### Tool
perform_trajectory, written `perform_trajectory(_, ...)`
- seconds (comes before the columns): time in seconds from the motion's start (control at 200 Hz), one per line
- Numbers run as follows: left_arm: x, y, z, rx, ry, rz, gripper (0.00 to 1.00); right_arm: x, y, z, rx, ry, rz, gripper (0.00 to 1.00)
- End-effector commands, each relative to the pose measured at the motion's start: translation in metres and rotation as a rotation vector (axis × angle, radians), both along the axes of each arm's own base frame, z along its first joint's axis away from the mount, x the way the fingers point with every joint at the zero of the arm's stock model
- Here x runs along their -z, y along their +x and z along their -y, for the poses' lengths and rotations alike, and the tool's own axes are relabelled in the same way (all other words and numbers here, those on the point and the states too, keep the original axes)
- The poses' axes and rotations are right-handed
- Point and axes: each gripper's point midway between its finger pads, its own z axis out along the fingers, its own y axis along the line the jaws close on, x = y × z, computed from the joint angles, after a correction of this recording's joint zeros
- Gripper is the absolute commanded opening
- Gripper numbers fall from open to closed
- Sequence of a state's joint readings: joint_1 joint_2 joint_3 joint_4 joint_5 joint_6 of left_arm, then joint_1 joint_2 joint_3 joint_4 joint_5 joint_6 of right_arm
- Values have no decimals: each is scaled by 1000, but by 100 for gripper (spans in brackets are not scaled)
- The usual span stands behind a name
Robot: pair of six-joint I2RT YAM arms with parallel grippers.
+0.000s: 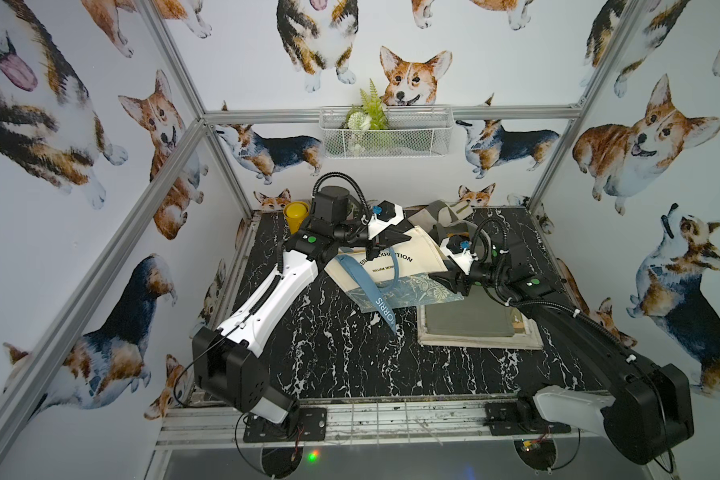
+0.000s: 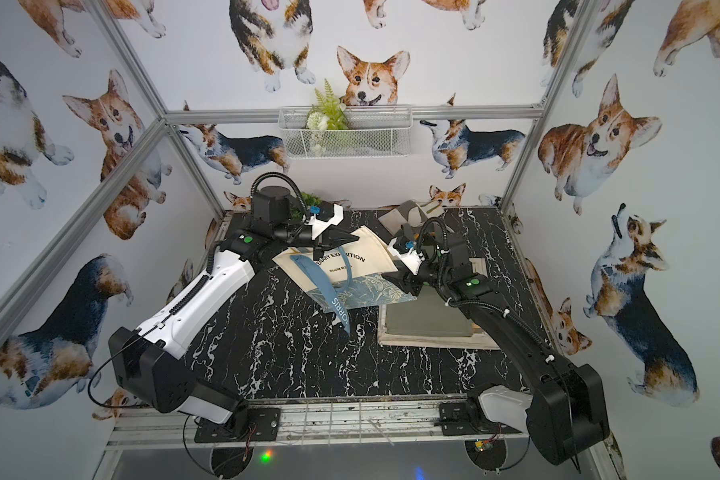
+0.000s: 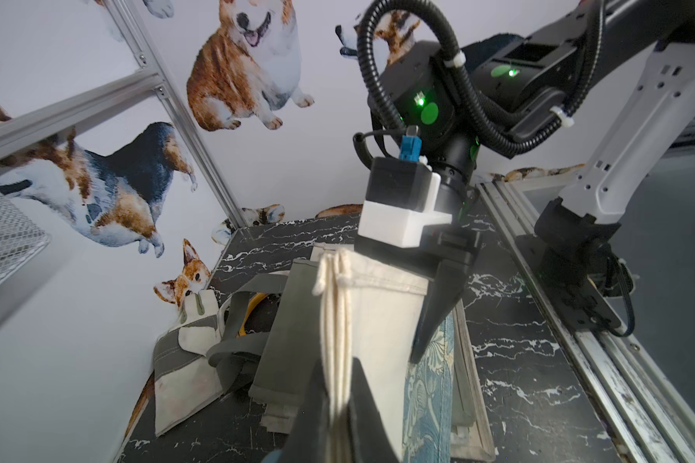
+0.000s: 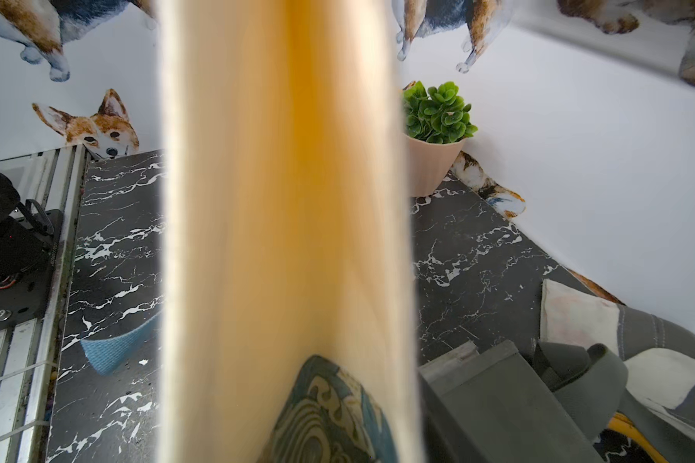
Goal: Put away the canvas bag
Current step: Press the canvas bag.
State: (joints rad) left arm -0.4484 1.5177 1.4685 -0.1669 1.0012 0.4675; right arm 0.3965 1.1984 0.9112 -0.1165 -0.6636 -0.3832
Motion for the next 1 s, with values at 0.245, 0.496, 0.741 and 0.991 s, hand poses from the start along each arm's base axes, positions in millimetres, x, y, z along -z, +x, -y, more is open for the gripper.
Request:
perform_trajectory(0.245, -75, 14, -37, -9, -274, 128, 0, -10, -9, 0, -21, 19, -19, 29)
perform_trajectory(0.496, -62, 23, -40, -46, -239, 108, 0, -47, -3, 8, -10, -13, 55, 0)
perform_trajectory(0.741, -23, 43, -47, -192, -71, 68, 50, -75, 12, 40, 77, -142, 53, 0)
perform_trajectory(0.991, -28, 47, -58, -380, 49, 202, 69, -86, 19, 64, 120, -346, 13, 0)
